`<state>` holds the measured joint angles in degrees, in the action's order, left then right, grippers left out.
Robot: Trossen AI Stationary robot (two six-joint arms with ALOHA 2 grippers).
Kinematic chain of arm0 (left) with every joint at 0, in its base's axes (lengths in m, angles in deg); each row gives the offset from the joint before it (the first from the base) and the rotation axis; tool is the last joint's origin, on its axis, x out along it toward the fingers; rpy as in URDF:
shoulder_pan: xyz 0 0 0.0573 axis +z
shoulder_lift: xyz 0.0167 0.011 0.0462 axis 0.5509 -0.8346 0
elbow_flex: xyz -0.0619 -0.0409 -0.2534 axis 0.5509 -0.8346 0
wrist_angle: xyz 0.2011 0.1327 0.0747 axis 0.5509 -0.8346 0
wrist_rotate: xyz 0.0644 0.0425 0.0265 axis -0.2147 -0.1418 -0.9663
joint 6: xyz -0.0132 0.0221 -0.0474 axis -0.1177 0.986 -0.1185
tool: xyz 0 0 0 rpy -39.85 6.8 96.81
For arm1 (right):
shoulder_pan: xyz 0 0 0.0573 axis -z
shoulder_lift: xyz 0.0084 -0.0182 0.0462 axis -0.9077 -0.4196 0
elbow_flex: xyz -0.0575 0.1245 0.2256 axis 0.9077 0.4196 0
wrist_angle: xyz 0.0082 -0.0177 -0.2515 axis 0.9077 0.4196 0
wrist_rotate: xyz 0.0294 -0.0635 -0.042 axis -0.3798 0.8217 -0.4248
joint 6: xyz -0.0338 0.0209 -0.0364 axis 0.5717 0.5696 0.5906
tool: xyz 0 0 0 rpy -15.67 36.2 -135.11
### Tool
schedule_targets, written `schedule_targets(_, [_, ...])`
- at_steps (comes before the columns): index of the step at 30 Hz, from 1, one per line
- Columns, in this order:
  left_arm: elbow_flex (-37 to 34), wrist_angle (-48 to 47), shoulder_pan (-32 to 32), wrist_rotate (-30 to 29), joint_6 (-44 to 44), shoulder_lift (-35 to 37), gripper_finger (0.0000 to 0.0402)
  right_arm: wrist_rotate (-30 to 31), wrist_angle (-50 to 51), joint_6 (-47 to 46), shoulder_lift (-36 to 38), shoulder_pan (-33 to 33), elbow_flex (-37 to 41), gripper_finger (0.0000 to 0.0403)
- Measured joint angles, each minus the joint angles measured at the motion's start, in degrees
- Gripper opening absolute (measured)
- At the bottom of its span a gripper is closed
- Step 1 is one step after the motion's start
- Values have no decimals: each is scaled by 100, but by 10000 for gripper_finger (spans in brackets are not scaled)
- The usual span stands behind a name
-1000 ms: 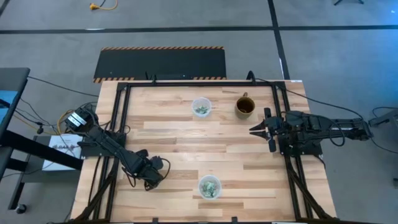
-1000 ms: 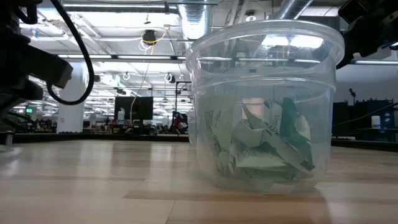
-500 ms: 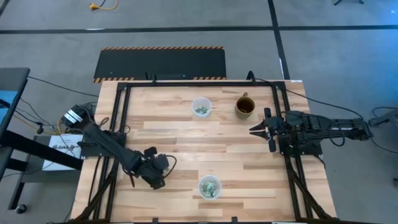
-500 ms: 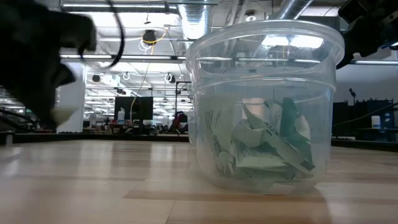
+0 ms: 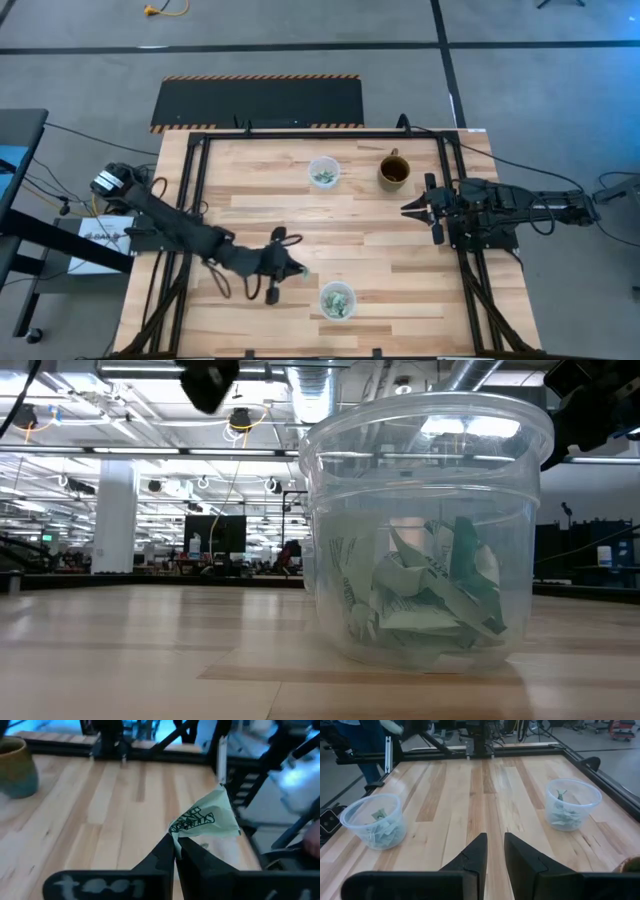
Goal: Pick and place Stevia / Truvia into bins
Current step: Put the stevia packet into the bottom transparent container
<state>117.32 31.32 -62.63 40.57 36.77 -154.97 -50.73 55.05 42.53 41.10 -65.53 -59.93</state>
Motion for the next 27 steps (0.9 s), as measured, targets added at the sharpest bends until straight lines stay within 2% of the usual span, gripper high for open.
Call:
schedule_targets(6, [690,-103,449,986,331,-809,0,-1,9,1,0,0,2,59])
schedule_targets(9, [1338,-781,532,1430,416,-1326,0,-2,10,2,0,0,0,59])
schedule_targets(12, [2012,-1745,558,1536,424,-1772,0,-1,20,1,0,0,1,59])
schedule_targets(16, [2710,-2529,558,1649,553,-2256,0,-1,24,0,1,0,0,59])
schedule_targets(22, [3318,-2713,558,2322,781,-2726,0,-1,39,0,-2,0,2,59])
schedule_targets(27, [3551,-3089,558,2458,837,-2859,0,0,33,0,0,0,1,59])
